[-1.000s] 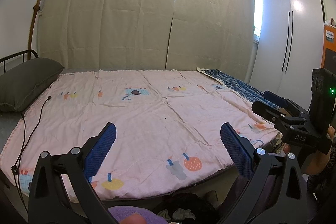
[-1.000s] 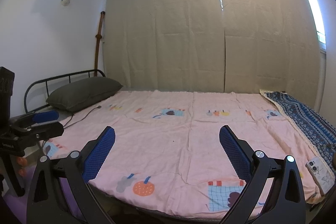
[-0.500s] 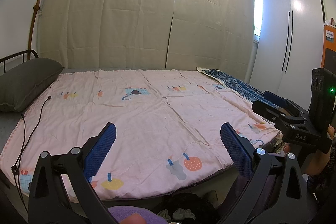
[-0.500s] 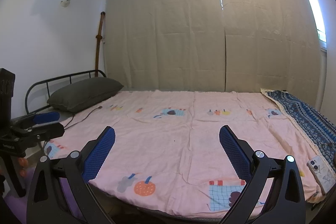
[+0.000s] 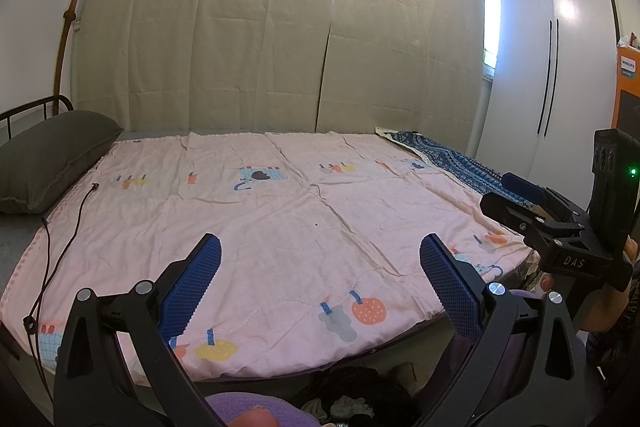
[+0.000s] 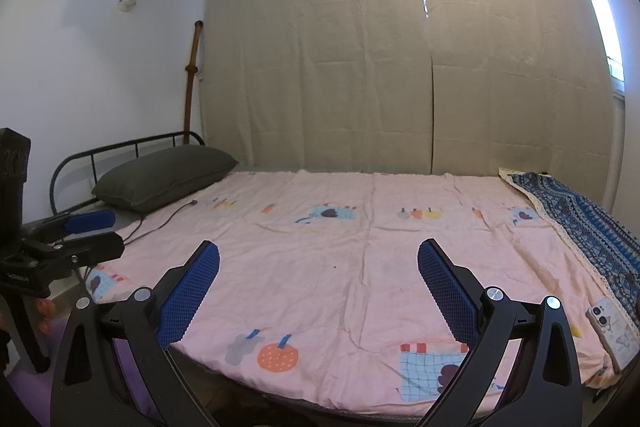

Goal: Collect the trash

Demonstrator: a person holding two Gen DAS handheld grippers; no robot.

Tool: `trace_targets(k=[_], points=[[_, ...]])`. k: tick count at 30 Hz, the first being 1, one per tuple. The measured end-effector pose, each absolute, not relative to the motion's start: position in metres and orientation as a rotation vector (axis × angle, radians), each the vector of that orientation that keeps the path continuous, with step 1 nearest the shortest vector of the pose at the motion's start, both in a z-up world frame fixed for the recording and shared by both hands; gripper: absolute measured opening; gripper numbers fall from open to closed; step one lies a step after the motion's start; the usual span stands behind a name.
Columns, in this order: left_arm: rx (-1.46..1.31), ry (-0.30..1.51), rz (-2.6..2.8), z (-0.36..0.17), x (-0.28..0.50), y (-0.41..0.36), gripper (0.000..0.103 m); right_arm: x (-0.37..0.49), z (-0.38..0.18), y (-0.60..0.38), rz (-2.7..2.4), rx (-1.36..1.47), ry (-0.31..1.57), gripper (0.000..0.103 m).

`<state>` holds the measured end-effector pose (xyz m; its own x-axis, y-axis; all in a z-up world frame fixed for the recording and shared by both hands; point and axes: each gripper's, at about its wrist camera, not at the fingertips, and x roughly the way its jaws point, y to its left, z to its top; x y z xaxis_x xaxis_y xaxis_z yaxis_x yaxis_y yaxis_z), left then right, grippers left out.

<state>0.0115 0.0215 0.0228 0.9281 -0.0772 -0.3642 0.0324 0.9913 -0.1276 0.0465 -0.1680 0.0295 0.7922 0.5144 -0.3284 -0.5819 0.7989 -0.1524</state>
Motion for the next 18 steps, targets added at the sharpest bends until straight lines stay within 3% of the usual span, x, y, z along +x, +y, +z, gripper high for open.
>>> trace_targets(k=[18], points=[[-0.130,0.370,-0.067,0.0218,0.0107,0.0278,0.097,0.0488,0.0288,-0.1657,0.611,-0.257,0.285,0.096]])
